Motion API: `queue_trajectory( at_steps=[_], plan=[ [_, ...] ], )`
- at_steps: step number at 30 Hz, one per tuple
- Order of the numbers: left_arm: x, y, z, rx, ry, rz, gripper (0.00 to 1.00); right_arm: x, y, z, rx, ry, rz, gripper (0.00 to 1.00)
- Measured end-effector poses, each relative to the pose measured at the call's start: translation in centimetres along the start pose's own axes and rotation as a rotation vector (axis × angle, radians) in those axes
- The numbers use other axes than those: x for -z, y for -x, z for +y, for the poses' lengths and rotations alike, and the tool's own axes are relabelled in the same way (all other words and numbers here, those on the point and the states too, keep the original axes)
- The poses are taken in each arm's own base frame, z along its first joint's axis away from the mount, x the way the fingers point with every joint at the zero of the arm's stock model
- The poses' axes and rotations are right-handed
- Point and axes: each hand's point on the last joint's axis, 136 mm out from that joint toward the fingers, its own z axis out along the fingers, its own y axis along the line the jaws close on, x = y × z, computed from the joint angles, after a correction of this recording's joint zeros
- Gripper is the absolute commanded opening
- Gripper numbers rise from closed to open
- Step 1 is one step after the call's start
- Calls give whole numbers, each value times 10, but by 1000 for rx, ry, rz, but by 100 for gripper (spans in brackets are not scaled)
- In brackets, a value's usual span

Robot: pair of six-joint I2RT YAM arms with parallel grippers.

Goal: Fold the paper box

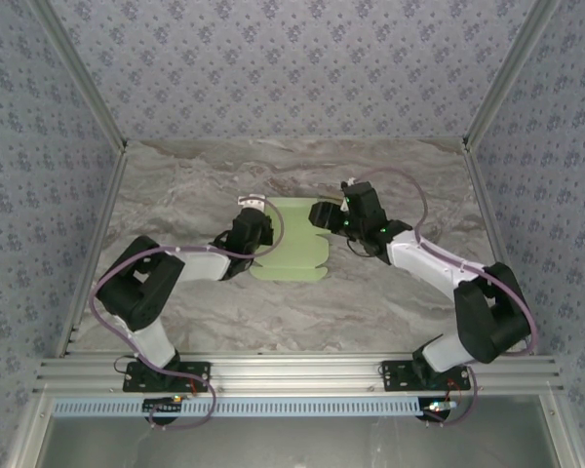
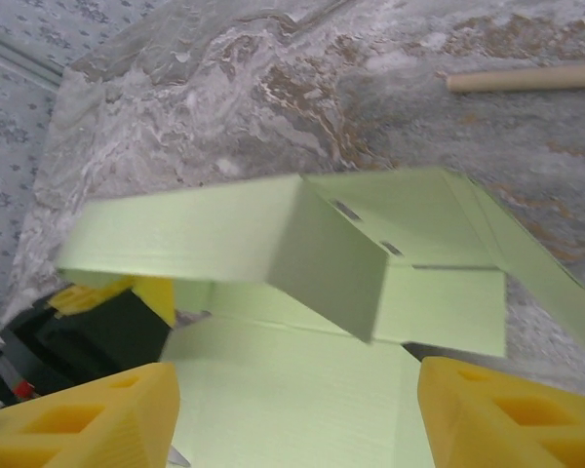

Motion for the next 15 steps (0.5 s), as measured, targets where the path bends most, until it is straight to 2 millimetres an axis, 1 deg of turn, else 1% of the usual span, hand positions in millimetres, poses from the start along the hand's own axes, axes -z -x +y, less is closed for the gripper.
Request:
queue_trajectory(
  at_steps=[2, 6, 7, 10, 15],
  plan=[
    [2, 5, -1, 4, -3, -10, 13, 1, -12, -6, 26, -24, 17, 73],
    [5, 10, -1, 9, -8, -23, 13, -3, -37, -21, 66, -61, 61, 77],
    [6, 11, -1, 9, -8, -23, 13, -4, -41, -23, 69, -66, 68, 77],
    [6, 10, -1, 8, -7, -21, 13, -13, -47, -30, 77, -78, 74, 79],
    [6, 8, -1, 5, -7, -14, 13, -29, -49, -37, 85, -84, 70, 80]
  ],
)
